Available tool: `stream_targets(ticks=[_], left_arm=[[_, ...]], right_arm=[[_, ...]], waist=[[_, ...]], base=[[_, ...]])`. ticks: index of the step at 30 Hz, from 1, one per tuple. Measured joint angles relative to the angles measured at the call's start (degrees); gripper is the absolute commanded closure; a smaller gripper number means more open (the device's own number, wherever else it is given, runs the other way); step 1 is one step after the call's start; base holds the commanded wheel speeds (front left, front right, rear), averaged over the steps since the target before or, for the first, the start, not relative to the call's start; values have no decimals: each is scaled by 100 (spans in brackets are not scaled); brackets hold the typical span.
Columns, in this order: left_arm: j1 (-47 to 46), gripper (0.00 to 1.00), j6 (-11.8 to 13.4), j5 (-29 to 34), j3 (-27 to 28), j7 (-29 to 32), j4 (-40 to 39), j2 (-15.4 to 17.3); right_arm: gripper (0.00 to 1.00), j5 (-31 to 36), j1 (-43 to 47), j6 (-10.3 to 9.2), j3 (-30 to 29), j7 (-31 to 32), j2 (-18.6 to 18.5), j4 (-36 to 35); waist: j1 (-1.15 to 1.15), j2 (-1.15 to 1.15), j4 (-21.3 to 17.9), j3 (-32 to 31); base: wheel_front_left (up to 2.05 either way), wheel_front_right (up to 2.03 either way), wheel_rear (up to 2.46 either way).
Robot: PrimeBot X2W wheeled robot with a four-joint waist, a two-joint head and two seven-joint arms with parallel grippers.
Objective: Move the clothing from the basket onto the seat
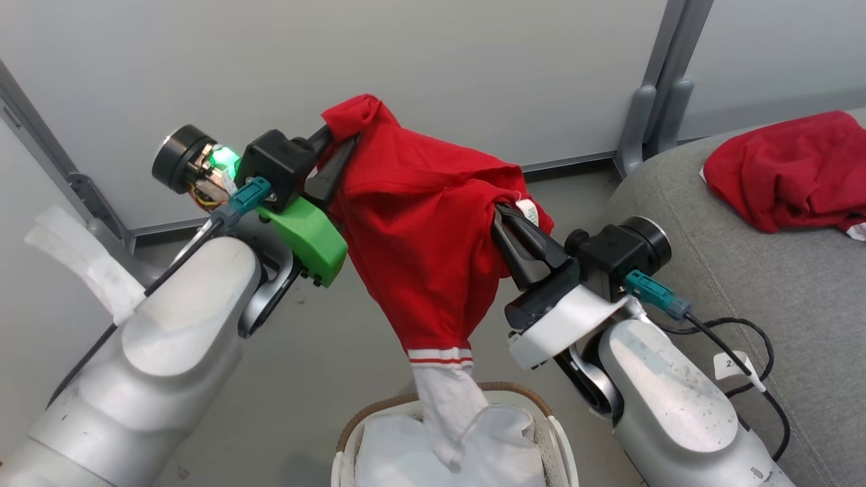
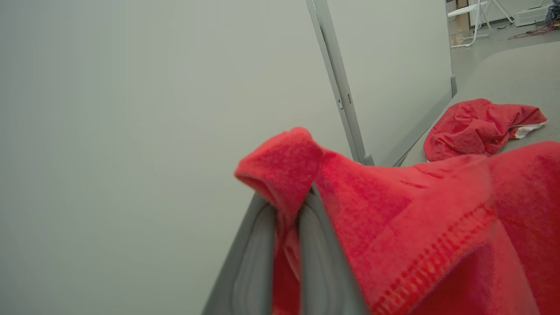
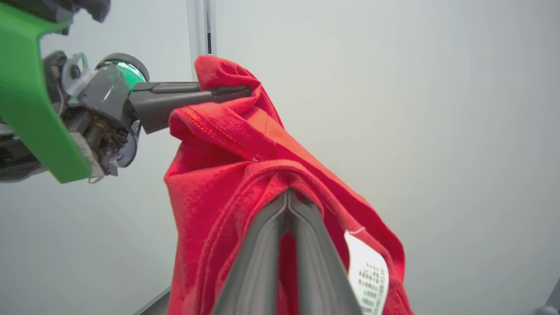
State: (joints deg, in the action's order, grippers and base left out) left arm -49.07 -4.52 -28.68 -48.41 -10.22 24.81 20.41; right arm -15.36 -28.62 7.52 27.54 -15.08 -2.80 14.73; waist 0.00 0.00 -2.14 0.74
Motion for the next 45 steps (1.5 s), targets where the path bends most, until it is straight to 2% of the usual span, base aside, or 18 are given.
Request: stream_targets(ticks=[3, 4, 6, 7, 14, 19, 22, 27, 35, 45], left_arm=[[198, 98, 25, -129, 36, -65, 92, -8], [280, 83, 51, -187, 51, -104, 116, -20], [461, 20, 79, -313, 96, -171, 156, -68], [561, 0, 100, -361, 116, -203, 172, -107], [1257, 0, 232, -660, 233, -402, 345, -390], [1799, 0, 310, -645, 381, -458, 302, -633], [2279, 0, 318, -399, 676, -481, -34, -840], [2799, 0, 234, -36, 989, -481, -229, -1033], [3069, 0, 46, 445, 1385, -491, -381, -1257], [3140, 0, -125, 883, 1741, -491, -604, -1454]], right_arm=[[100, 51, 18, 0, -110, 0, 0, -43], [100, 68, 42, 0, -149, 0, -1, -55], [100, 79, 96, 0, -222, 0, 0, -89], [100, 83, 105, 0, -257, 0, -1, -113], [100, 169, 170, 0, -491, 0, 1, -224], [100, 341, 230, 0, -728, 0, 0, -230], [100, 449, 300, 0, -923, 0, 0, -221], [100, 593, 339, 0, -1146, 0, -1, -204], [100, 716, 337, 0, -1444, 0, -2, -269], [100, 949, 68, 0, -1600, 1, -122, -319]], waist=[[0, 0, -31, -10], [0, 0, -39, -14], [0, 0, -49, -21], [0, 0, -53, -24], [0, 0, -75, -21], [0, 0, -98, 2], [0, 0, -135, 35], [0, 0, -218, 55], [0, 0, -443, 93], [0, 0, -1158, 223]], base=[[0, 0, 0], [0, 0, 0], [0, 0, 0], [0, 0, 0], [0, 0, 0], [0, 0, 0], [0, 0, 0], [0, 0, 0], [0, 0, 0], [0, 0, 0]])
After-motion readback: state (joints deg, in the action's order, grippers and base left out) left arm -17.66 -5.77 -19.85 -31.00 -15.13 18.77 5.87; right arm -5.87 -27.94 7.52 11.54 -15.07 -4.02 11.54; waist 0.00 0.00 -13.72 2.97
